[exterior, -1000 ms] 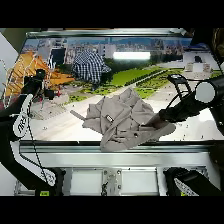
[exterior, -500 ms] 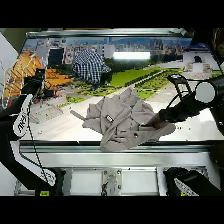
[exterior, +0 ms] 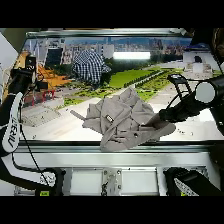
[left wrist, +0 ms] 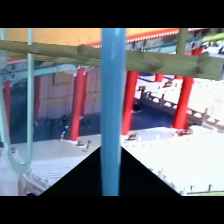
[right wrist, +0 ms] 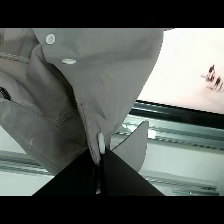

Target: Fold the clothes and pants, and hang the long-sleeved shirts on hangers.

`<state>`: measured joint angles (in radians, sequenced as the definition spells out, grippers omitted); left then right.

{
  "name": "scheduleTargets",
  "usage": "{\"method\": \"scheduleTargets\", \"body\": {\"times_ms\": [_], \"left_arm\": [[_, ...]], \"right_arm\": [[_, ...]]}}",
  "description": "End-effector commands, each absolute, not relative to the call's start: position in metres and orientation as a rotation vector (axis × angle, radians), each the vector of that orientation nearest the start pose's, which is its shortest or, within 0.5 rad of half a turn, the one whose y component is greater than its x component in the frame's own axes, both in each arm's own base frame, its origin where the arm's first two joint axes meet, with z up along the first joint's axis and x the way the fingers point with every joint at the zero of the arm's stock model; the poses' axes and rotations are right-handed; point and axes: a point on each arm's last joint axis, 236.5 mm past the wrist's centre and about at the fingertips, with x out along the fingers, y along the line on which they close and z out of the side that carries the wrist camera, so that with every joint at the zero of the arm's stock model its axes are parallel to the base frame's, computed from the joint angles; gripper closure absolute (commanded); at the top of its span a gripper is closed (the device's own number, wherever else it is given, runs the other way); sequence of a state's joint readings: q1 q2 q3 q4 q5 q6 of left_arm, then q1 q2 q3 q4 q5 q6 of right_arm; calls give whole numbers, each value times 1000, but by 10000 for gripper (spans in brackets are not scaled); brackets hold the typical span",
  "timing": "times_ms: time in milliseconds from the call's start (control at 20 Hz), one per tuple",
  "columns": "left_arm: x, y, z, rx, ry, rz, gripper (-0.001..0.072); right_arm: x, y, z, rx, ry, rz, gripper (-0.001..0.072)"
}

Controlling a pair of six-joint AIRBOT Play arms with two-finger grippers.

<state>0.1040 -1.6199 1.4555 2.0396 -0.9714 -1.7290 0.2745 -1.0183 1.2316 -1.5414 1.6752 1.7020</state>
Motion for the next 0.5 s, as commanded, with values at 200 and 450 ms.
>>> {"method": "scheduleTargets", "body": {"times_ms": [200, 450], "left_arm": [[459, 42, 137, 427, 925, 126, 692], [391, -89, 181, 552, 793, -572, 692]], "right_arm": [[253, 79, 93, -76, 1468, 155, 691], [253, 79, 93, -76, 1467, 155, 691]]}}
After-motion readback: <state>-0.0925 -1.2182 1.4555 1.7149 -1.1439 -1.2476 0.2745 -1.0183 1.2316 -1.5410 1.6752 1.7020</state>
